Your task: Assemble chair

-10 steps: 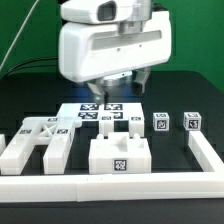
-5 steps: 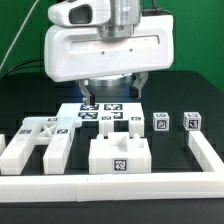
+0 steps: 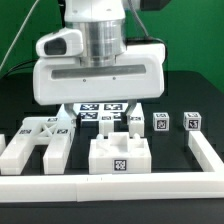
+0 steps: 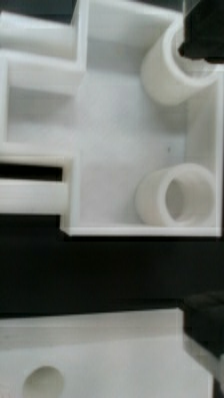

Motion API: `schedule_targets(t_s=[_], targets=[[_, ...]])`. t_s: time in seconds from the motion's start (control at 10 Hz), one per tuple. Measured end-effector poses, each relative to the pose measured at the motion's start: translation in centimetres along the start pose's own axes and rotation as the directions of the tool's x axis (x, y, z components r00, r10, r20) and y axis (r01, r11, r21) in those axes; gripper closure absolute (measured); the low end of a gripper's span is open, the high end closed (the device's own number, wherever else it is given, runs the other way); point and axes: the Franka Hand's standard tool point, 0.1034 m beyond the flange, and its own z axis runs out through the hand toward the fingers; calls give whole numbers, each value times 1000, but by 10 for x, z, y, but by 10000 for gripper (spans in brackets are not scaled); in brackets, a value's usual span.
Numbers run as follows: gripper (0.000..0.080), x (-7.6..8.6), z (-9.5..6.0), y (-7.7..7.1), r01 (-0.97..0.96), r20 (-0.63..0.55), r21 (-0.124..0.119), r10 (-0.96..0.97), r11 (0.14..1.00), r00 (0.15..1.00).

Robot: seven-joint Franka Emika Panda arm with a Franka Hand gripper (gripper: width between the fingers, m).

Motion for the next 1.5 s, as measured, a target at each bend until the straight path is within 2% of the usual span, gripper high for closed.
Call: schedule_targets(t_s=[0.2, 0.3, 0.6, 0.7, 0.8, 0.9, 1.0, 1.1, 1.2, 1.3, 1.5], targets=[[150, 1, 28, 1, 3, -31, -10, -3, 1000, 1000], [150, 3, 37, 1, 9, -31, -11, -9, 1000, 999], [150, 4, 42, -2, 17, -46, -15, -18, 1000, 999], [246, 4, 42, -2, 17, -46, -15, -18, 1000, 999], [381, 4, 42, -2, 17, -46, -15, -18, 1000, 999], [381, 4, 42, -2, 18, -46, -15, -18, 1000, 999], [564, 4, 42, -2, 18, -46, -15, -18, 1000, 999], [697, 4, 42, -2, 18, -47, -15, -18, 1000, 999], [697, 4, 42, -2, 19, -48, -15, -20, 1000, 999], [767, 4, 42, -2, 19, -48, -15, -20, 1000, 999], [767, 4, 42, -2, 19, -48, -15, -20, 1000, 999]])
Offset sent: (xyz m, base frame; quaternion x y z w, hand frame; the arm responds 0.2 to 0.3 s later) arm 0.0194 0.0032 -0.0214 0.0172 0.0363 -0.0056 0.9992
